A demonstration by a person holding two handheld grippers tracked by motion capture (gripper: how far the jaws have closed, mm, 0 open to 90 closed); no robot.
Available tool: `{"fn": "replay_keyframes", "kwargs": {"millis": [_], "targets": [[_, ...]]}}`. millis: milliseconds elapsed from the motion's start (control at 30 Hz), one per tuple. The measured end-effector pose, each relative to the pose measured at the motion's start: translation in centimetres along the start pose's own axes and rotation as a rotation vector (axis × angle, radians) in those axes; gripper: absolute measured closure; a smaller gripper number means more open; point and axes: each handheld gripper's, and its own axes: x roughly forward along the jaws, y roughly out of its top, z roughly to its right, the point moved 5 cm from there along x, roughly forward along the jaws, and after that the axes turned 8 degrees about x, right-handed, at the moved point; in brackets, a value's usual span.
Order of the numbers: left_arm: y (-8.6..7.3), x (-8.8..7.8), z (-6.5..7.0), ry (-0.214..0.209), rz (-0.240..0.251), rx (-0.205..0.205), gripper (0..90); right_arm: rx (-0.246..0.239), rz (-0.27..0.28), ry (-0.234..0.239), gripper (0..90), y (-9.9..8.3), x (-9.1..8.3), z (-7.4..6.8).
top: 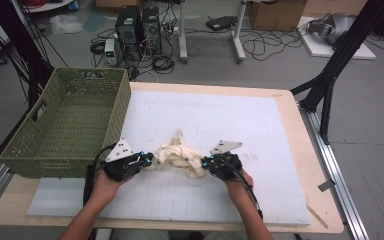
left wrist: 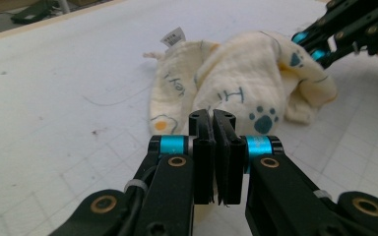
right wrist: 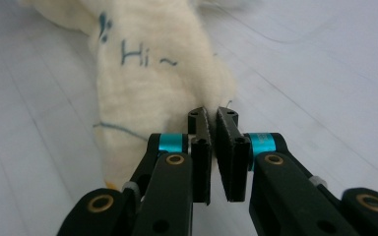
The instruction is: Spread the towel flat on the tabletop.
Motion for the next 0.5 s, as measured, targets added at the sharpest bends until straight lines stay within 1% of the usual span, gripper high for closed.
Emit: {"fn": "replay_keyframes", "kwargs": {"millis": [33,133,200,233,267,300,333,367,433,467,500], "targets": [[0.0,0.2,0.3,-0.013,-0.001,0.001,86.6,-0.001,0.002,-0.024,85.1,-0.4,-0.9,0.5],[0.2,1.0,1.5,-0.062,-0.007,0.018,86.4,-0.005,-0.004,-0.072,85.2,-1.8,-3.8,1.8],[0.4,1.4,2.2,-0.106,-0.005,0.021,83.7,-0.039,-0.016,-0.095,85.1,-2.9,-5.5,2.0],[0.6,1.5,2.4,-0.111,-0.005,0.015,78.9,-0.054,-0.021,-0.103,85.1,-3.4,-6.2,2.0],[0.8,1.6,2.3,-0.097,-0.004,0.005,70.6,-0.066,-0.030,-0.102,85.0,-4.0,-6.9,1.8],[1.0,1.6,2.0,-0.080,0.000,-0.018,59.9,-0.075,-0.032,-0.094,84.6,-4.7,-7.3,1.7],[1.1,1.5,1.5,-0.058,0.008,-0.038,56.5,-0.082,-0.031,-0.097,84.1,-5.3,-7.8,1.6],[1.3,1.6,1.0,-0.033,0.016,-0.056,54.9,-0.076,-0.028,-0.092,82.7,-5.9,-8.1,1.5],[1.4,1.9,-0.1,0.001,0.010,-0.093,48.8,-0.064,-0.002,-0.094,77.5,-6.6,-8.7,1.6],[1.4,2.2,-0.5,0.009,0.008,-0.110,47.7,-0.056,0.006,-0.095,73.1,-6.6,-8.9,1.7],[1.3,2.7,-0.8,0.028,0.001,-0.120,47.2,-0.052,0.024,-0.107,68.0,-6.5,-9.2,1.9]]}}
